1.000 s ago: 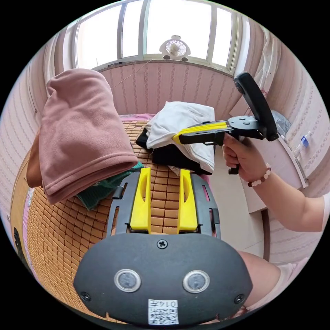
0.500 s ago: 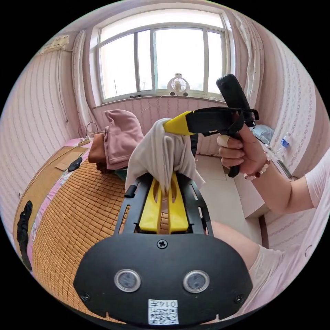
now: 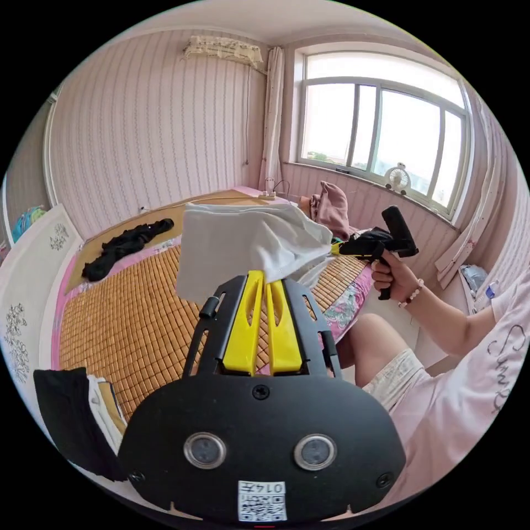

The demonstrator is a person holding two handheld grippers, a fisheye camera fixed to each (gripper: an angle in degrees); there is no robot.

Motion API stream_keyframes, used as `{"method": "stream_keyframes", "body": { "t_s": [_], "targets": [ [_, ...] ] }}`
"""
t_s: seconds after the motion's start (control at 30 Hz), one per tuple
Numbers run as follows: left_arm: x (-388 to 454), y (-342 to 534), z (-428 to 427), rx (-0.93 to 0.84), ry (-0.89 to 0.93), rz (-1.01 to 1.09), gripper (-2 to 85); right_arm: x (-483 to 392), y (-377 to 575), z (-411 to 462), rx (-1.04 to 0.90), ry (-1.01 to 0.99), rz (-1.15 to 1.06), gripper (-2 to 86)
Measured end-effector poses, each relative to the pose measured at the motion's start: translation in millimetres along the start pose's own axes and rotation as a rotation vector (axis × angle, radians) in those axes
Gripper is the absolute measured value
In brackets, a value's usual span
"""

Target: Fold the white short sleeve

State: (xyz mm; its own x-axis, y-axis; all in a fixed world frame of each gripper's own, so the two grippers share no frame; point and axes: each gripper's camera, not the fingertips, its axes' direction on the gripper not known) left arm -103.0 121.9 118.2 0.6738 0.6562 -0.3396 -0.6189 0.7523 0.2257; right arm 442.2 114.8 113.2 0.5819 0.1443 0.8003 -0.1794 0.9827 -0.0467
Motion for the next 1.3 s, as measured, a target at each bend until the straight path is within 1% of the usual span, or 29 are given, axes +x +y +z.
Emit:
{"method": "stream_keyframes", "body": {
  "t_s": [0.03, 0.07, 0.1, 0.13, 0.17, 0.23, 0.27, 0.33, 0.4, 0.47, 0.53, 0.6, 0.67, 0.73, 0.83, 0.87, 0.93, 1.0, 1.07, 1.13, 1.17, 1.23, 1.3],
  "targets": [
    [-13.4, 38.2, 19.6, -0.090, 0.008, -0.084, -1.0, 24.6, 18.8, 37.0, -0.140, 0.006, 0.082, 0.6],
    [-25.4, 75.7, 38.4, -0.171, 0.049, -0.178, -1.0, 36.4, 28.0, 54.9, -0.216, -0.006, 0.123, 0.6],
    [-30.2, 93.1, 45.9, -0.202, 0.063, -0.225, -1.0, 55.5, 45.2, 86.3, -0.361, -0.009, 0.194, 0.5],
    [-36.6, 122.6, 56.4, -0.253, 0.077, -0.303, -1.0, 66.1, 59.4, 105.9, -0.445, 0.044, 0.240, 0.4],
    [-40.3, 143.6, 62.6, -0.304, 0.100, -0.363, -1.0, 68.0, 64.3, 110.9, -0.462, 0.079, 0.246, 0.3],
    [-41.4, 161.3, 61.4, -0.309, 0.128, -0.393, -1.0, 66.7, 71.5, 118.5, -0.493, 0.191, 0.232, 0.1],
    [-42.3, 162.9, 52.6, -0.250, 0.123, -0.384, -0.9, 66.0, 71.4, 119.6, -0.501, 0.206, 0.226, 0.2],
    [-46.6, 158.9, 43.8, -0.203, 0.111, -0.375, -0.9, 63.9, 67.1, 123.9, -0.518, 0.256, 0.198, 0.5],
    [-52.1, 154.7, 45.0, -0.235, 0.109, -0.378, -0.8, 62.0, 60.2, 129.2, -0.508, 0.296, 0.169, 1.1],
    [-55.9, 154.3, 49.2, -0.276, 0.046, -0.368, -0.5, 60.4, 51.5, 137.7, -0.488, 0.331, 0.151, 2.5],
    [-55.1, 155.8, 48.9, -0.297, -0.029, -0.346, 0.4, 59.7, 40.2, 152.9, -0.462, 0.349, 0.140, 8.1],
    [-50.7, 155.8, 44.4, -0.305, -0.077, -0.299, 3.2, 63.5, 34.0, 170.1, -0.487, 0.373, 0.131, 11.7],
    [-40.7, 152.2, 39.1, -0.330, -0.105, -0.210, 6.3, 71.1, 30.4, 187.2, -0.520, 0.454, 0.135, 11.9],
    [-29.7, 146.3, 35.4, -0.337, -0.112, -0.131, 7.3, 79.2, 27.7, 202.7, -0.531, 0.512, 0.134, 11.6],
    [-11.5, 133.5, 31.1, -0.335, -0.139, -0.038, 8.7, 82.3, 25.0, 218.2, -0.548, 0.506, 0.121, 10.9],
    [-6.2, 128.6, 31.1, -0.327, -0.136, -0.020, 8.9, 81.7, 24.8, 221.3, -0.553, 0.519, 0.106, 10.6],
    [-1.5, 121.7, 33.0, -0.302, -0.121, -0.014, 9.1, 81.4, 24.2, 231.3, -0.563, 0.623, 0.063, 7.8],
    [3.5, 115.1, 40.9, -0.306, -0.069, 0.012, 9.2, 81.5, 23.9, 236.3, -0.566, 0.658, 0.034, 5.6],
    [14.7, 109.7, 61.7, -0.353, 0.016, 0.064, 9.2, 82.8, 23.4, 238.5, -0.562, 0.651, 0.024, 4.8],
    [24.4, 112.4, 88.9, -0.419, 0.055, 0.106, 9.3, 86.7, 22.5, 238.2, -0.546, 0.623, 0.037, 4.2],
    [28.9, 115.9, 111.0, -0.495, 0.067, 0.126, 10.0, 87.8, 22.3, 237.8, -0.544, 0.613, 0.043, 3.9],
    [33.2, 119.1, 137.7, -0.587, 0.059, 0.155, 10.4, 92.5, 22.3, 236.1, -0.547, 0.571, 0.068, 3.0],
    [32.9, 119.0, 152.1, -0.600, 0.043, 0.141, 10.6, 93.3, 22.5, 231.2, -0.529, 0.550, 0.069, 2.6]
  ]
}}
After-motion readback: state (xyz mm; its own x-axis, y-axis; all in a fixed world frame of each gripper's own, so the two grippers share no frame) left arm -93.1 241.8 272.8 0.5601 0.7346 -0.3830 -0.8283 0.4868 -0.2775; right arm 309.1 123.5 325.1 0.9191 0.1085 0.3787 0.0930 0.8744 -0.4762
